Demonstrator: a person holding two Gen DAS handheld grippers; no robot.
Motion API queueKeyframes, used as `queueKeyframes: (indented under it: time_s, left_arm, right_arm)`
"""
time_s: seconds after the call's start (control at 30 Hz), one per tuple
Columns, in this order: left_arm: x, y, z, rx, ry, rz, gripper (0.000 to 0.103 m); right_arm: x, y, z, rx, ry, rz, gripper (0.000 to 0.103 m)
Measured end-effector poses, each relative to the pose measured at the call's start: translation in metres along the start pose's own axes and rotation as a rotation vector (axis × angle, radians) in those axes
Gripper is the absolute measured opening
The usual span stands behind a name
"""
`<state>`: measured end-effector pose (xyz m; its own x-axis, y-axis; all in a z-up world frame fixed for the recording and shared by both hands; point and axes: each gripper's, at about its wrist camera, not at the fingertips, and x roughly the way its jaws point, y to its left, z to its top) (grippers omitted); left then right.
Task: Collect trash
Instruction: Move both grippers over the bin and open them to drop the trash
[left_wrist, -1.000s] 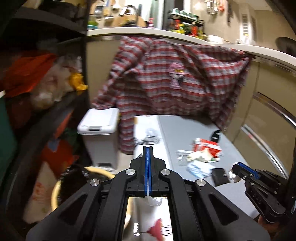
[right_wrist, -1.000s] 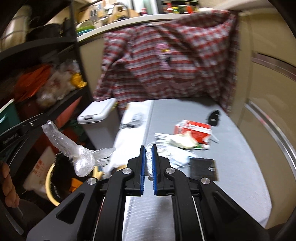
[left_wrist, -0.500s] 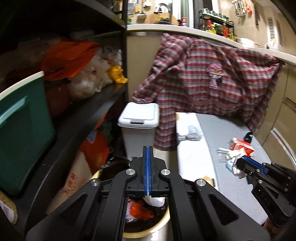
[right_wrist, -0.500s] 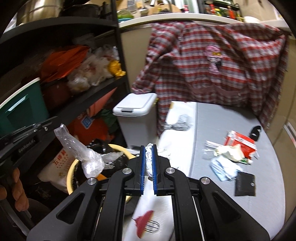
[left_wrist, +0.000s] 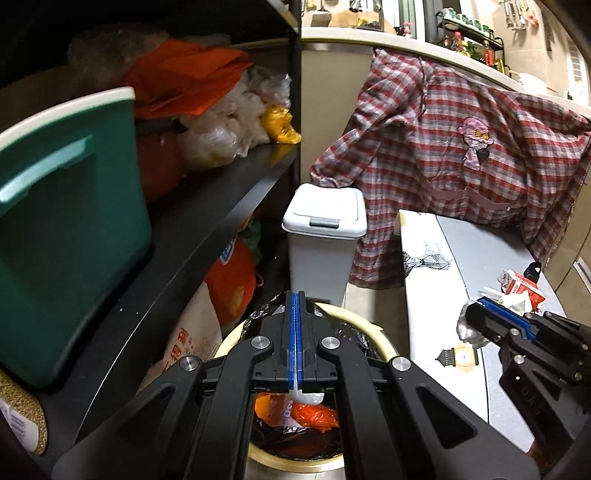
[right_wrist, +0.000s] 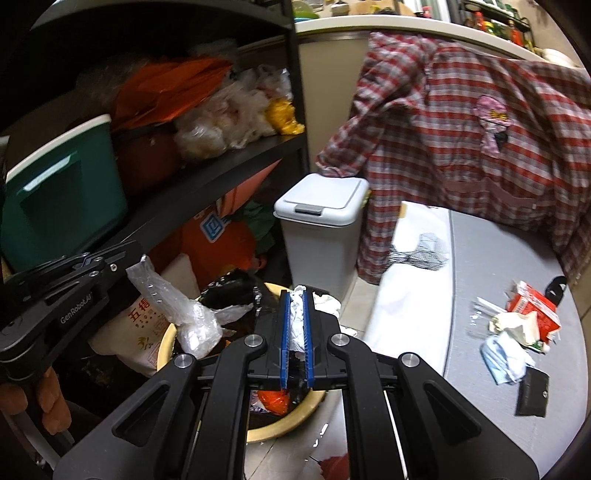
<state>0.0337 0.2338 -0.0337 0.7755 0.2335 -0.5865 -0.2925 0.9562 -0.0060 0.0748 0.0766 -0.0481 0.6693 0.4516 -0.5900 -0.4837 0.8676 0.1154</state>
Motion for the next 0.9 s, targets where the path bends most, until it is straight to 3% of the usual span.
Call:
queueKeyframes:
  time_s: [0.27,0.67,0.77,0.83,0.87,0.9]
  left_arm:
    - [0.021,0.007,-0.003,-0.013,0.046,0.007,0.000]
    - [0.051,0.016,-0.009,0.019,0.131,0.088,0.000]
    - [0.053,0.018,-0.009,0.028,0.129,0.121,0.002]
    - [0.053,0.019,-0.009,0.029,0.126,0.142,0.018]
    - [0.053,0.020,-0.008,0.029,0.127,0.153,0.050]
    - [0.053,0.020,-0.008,0.028,0.120,0.181,0.067]
  right_arm:
    - [0.027,0.015,0.000,-0.020,0.032,0.021,0.007]
    - [0.063,0.023,0.000,-0.017,0.085,0.044,0.007]
    - [0.069,0.024,0.000,-0.015,0.100,0.047,0.011]
    - [0.071,0.025,0.000,-0.010,0.107,0.040,0.019]
    - [0.073,0.024,0.000,-0.005,0.109,0.040,0.033]
    - [0.073,0.024,0.001,-0.001,0.108,0.036,0.045]
